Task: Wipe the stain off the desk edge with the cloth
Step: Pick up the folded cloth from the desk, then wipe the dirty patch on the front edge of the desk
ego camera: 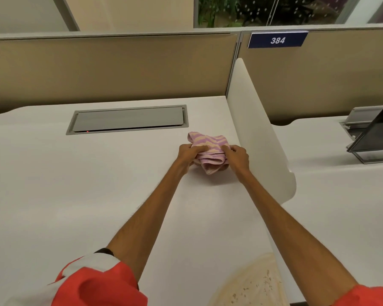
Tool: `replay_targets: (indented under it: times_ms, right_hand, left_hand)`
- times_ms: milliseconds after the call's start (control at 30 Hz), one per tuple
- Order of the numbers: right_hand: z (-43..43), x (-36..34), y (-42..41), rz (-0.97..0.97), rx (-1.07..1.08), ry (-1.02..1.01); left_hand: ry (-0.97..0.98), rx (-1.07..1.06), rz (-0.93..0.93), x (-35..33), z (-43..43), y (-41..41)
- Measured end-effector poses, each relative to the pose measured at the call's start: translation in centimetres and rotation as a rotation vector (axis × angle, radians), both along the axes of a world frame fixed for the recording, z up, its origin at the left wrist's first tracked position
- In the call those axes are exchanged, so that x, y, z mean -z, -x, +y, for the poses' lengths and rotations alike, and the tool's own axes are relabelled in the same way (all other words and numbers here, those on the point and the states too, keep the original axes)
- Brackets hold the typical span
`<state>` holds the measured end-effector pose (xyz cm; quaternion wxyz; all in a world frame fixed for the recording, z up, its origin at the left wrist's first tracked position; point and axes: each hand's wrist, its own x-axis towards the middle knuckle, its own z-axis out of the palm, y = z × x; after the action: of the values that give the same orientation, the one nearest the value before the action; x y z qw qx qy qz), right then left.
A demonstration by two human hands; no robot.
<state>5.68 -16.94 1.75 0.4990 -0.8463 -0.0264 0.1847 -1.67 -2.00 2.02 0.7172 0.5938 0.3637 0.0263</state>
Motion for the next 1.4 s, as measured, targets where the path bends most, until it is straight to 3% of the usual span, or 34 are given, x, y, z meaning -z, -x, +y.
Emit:
replay_targets:
  times_ms: [367, 867, 1067, 1233, 1333, 1400]
  right_hand:
    - [-6.3, -1.6, 9.3, -0.045, -0.022, 0.003]
    - [-13.9, -0.3, 23.6, 0.014, -0.055, 0.074]
    - [-14.9, 1.4, 27.4, -0.037, -0.141, 0.206]
    - [-15.0, 1.3, 28.4, -0.104, -0.17, 0.316]
    - [-14.9, 0.9, 28.9, -0.225, -0.131, 0.452]
    - [-14.3, 0.9, 29.2, -0.359, -0.094, 0.486]
  left_hand:
    - [-0.156, -0.014, -0.182, 0.2, -6.0, 10.4]
    - [-0.197, -0.097, -0.086, 0.2, -14.9, 25.8]
    - [-0.411, -0.062, 0.051, 2.5, -16.5, 29.3]
    - [-0.53, 0.016, 0.01, 4.0, -15.5, 31.1]
    - [-0.584, -0.001, 0.062, 5.2, -14.5, 32.9]
    - [-0.729, 0.001, 0.088, 6.0, -13.7, 34.1]
